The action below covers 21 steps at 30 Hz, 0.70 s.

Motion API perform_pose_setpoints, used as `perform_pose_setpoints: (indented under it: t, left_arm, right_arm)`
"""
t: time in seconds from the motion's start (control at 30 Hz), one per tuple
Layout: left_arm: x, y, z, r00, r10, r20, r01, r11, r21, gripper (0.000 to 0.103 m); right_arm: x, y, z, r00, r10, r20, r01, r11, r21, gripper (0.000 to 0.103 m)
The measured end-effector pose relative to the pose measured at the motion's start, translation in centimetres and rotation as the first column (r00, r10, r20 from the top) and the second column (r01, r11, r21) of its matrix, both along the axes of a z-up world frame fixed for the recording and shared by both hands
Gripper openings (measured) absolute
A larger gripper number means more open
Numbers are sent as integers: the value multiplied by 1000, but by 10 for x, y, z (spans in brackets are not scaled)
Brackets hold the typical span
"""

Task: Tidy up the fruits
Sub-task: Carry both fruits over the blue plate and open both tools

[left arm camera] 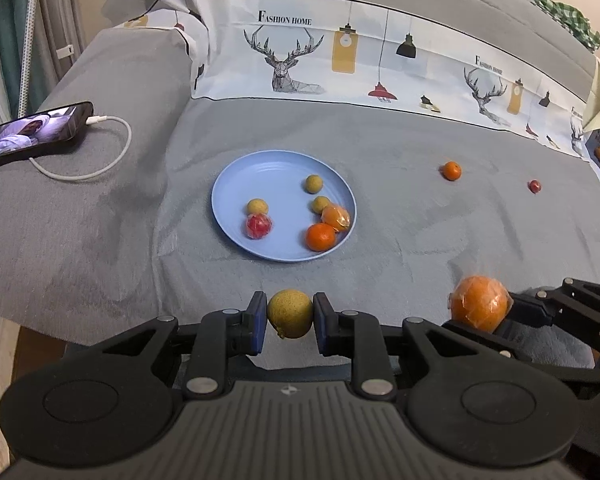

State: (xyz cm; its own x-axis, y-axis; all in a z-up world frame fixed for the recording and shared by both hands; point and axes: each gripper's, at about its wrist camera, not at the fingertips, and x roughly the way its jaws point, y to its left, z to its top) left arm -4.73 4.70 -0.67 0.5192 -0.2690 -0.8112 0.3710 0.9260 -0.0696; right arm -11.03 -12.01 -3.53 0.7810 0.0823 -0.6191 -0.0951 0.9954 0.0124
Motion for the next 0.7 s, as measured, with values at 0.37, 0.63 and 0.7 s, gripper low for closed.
perform_pose_setpoints:
  t: [0.37,0.63,0.7]
  left_arm:
    - [53,-8,-4,1000,23,4,-23,1000,17,27]
    - [121,-28,-21,999,44,-5,-44,998,47,27]
    - [137,-33,-29,999,46,-16,-45,998,52,27]
  right_arm:
    - [41,-10,-6,1000,-21,-17,21,1000,22,39]
    - [111,-19,-20,999,-22,-27,23,999,24,39]
    - [130,-20,-27,999,-20,-38,20,1000,14,39]
